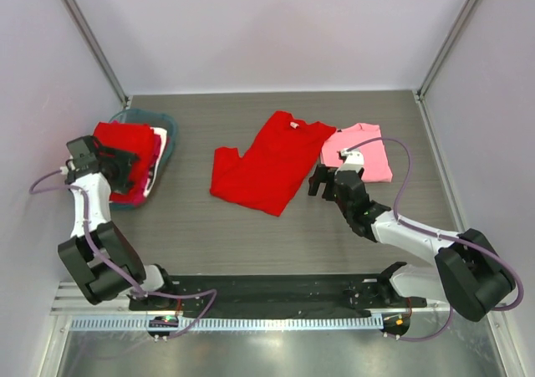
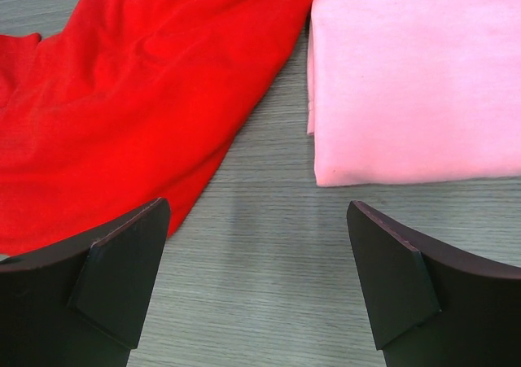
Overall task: Fold and stack the t-shirts
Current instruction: Flatten the tshirt out
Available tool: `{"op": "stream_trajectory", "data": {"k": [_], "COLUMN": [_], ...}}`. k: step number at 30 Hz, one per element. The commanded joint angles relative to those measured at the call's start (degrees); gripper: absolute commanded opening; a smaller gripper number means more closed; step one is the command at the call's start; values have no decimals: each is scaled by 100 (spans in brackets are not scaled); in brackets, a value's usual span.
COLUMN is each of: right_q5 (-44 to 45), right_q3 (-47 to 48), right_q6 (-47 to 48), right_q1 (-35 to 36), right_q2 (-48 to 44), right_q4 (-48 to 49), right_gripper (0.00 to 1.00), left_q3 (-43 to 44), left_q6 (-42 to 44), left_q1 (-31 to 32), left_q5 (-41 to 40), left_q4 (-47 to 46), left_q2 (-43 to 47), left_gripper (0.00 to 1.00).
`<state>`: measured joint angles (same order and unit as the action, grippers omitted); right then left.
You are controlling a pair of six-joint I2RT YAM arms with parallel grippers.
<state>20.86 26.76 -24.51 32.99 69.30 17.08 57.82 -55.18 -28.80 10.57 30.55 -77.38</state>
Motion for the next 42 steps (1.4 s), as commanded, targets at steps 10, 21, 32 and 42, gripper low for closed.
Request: {"op": "stream_trajectory", "data": {"k": [10,21,32,42], "right_q5": [-73,-399,146,199], "right_q3": [146,1171,3519,3801], "right_q6": [-19,-106,-177,-203], "right_q1": [5,-223,-408,-996], "right_q2": [31,1075,3282,3793], "right_q4": [190,-1027,-3008,-3088], "right_gripper": [93,48,15,6], "left_q3": [573,-78,-271,-1149], "left_q6": [807,1097,1343,1483], "left_q1": [2448,4408,4497,4506], "left_q5": [314,-284,-529,-837], "left_q4": [-443,-796,-1130,-2331], "left_q2": [979,435,-514,-374], "left_gripper": [87,89,89,89]}}
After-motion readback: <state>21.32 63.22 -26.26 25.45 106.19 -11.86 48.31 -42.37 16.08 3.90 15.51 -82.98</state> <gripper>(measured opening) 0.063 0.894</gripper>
